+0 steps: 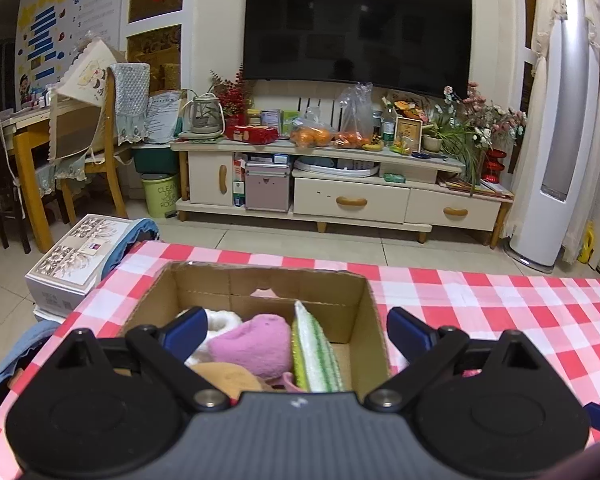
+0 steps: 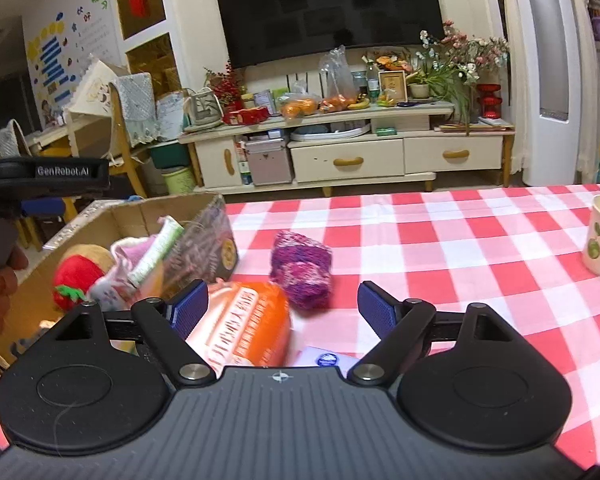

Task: Organize soft objects
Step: 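Move both open tools back over the table toward the remaining items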

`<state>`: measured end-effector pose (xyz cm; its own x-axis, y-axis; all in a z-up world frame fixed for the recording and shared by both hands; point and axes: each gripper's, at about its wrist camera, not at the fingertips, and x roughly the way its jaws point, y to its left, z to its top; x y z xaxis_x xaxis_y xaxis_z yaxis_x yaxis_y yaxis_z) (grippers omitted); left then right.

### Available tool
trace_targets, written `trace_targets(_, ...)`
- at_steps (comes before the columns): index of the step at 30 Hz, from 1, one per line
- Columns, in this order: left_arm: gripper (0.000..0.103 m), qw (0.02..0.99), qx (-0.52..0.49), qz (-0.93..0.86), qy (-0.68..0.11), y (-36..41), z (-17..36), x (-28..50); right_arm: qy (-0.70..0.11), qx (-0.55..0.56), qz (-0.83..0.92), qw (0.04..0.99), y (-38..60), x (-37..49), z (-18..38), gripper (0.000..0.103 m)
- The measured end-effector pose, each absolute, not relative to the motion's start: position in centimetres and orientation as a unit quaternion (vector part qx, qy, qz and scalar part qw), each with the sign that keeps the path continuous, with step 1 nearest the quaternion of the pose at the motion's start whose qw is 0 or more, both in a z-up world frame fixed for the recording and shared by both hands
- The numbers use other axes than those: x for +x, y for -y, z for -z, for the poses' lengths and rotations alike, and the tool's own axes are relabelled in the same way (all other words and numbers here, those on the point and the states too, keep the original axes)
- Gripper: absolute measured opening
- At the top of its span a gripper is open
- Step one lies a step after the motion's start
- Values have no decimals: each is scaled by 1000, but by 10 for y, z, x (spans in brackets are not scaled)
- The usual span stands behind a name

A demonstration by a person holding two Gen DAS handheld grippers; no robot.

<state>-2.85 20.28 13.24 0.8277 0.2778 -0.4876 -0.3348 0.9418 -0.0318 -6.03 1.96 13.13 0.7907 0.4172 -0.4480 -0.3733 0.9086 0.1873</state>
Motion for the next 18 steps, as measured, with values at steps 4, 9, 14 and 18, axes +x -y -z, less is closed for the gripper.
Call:
trace_targets(4, 96, 954, -51, -157, -249, -195, -131, -27, -251, 45, -200, 946, -11, -63, -125, 103)
trace_targets(9, 97, 954, -45, -156, -251, -185, -130, -24, -259, 48, -191, 946, -1, -65, -116, 103)
trace_targets(14, 97, 955, -36, -153, -253, -177, -129, -22, -269, 43, -184, 945, 6, -67, -105, 103)
trace_targets(18, 100, 955, -29, -152, -253, -171, -129, -22, -274, 39, -184, 943, 10, -68, -94, 103)
